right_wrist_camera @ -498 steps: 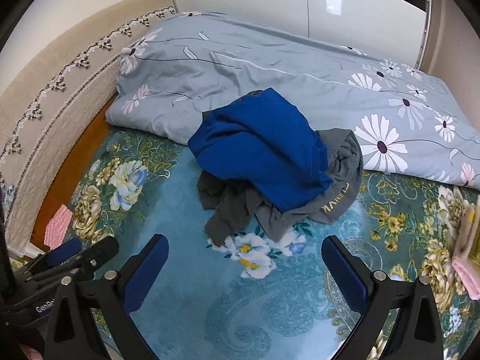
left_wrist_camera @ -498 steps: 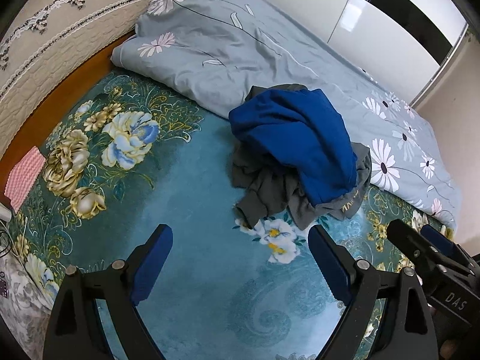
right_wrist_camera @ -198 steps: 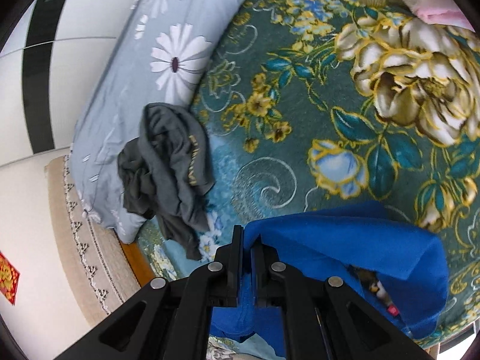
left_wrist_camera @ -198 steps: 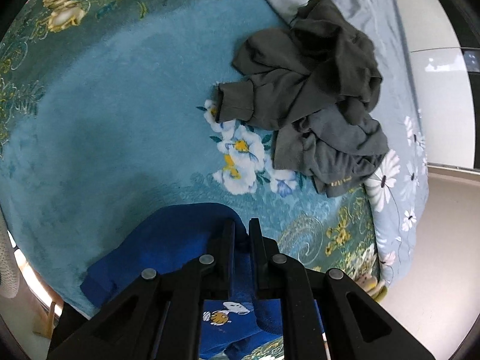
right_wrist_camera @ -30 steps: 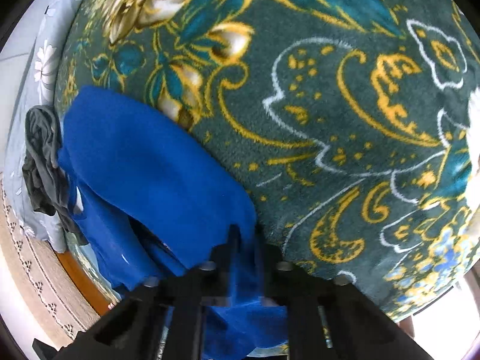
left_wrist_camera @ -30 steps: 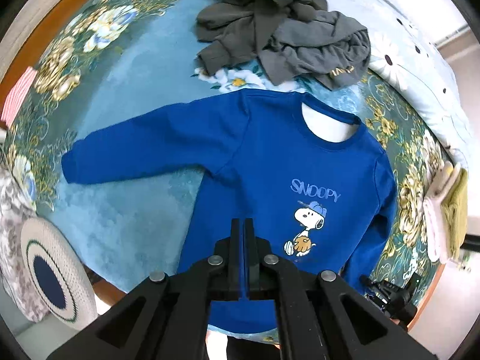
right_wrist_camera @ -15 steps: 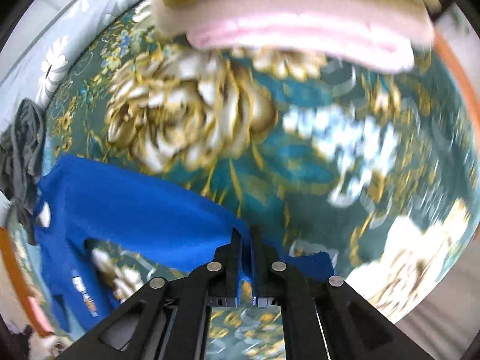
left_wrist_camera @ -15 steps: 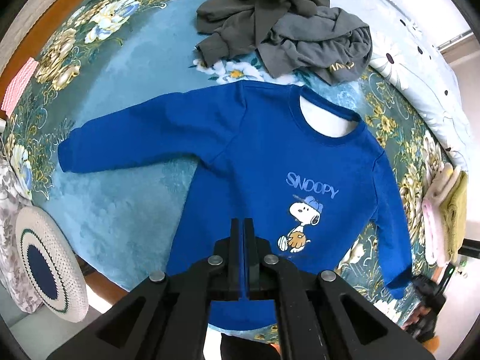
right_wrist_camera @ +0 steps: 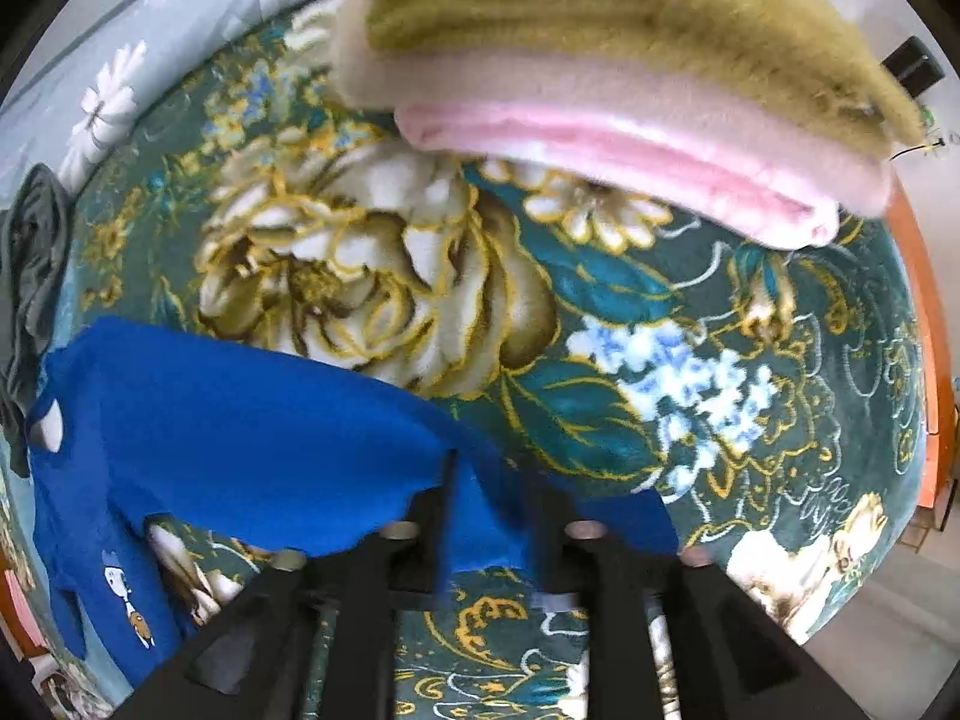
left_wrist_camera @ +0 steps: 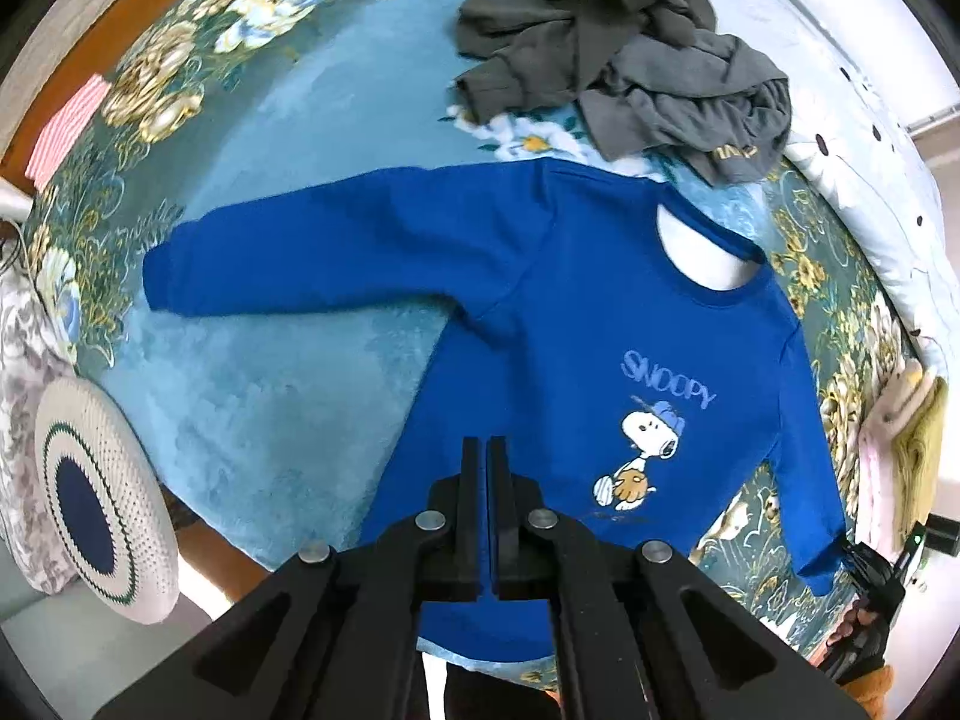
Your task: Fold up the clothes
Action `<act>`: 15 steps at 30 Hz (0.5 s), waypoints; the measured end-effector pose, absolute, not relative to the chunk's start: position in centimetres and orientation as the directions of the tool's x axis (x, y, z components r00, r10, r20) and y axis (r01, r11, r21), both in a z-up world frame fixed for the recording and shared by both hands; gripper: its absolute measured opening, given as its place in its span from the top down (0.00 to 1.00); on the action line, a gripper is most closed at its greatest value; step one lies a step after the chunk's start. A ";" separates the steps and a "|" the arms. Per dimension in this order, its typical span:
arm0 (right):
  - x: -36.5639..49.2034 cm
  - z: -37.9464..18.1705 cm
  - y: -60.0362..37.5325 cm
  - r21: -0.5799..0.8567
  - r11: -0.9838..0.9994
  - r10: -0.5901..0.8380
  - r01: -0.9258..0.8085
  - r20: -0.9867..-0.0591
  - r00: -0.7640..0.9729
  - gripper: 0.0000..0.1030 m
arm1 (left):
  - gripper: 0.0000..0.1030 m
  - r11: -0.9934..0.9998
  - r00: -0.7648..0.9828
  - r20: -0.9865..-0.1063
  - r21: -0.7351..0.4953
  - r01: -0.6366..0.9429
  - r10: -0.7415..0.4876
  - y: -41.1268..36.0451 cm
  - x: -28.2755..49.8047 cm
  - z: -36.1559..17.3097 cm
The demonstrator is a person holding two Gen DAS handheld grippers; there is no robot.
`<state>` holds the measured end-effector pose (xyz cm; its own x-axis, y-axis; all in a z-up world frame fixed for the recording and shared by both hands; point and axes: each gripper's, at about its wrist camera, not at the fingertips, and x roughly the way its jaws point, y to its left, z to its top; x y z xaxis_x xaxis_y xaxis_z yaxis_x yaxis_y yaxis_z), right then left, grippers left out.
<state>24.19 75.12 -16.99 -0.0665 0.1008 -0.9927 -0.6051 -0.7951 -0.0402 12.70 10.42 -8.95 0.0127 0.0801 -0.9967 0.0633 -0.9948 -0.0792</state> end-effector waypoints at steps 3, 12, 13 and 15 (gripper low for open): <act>25.9 -14.1 73.5 -0.002 -0.775 0.136 -0.632 -0.977 -0.164 0.58 | 1.00 -0.993 0.017 -0.996 -0.086 0.080 0.087 9.5 13.0 -9.6; 30.6 -17.2 59.3 0.229 -0.851 -0.172 -0.472 -0.972 -0.162 0.58 | 0.88 -0.992 0.080 -0.991 -0.104 0.065 0.109 6.8 15.4 -14.0; 31.2 -18.2 57.8 0.262 -0.843 -0.216 -0.470 -0.965 -0.149 0.58 | 0.86 -0.993 0.090 -0.990 -0.103 0.057 0.108 6.5 15.8 -14.7; 32.1 -20.1 55.4 0.314 -0.817 -0.288 -0.485 -0.949 -0.129 0.58 | 0.82 -0.995 0.111 -0.989 -0.090 0.040 0.094 5.9 16.5 -16.4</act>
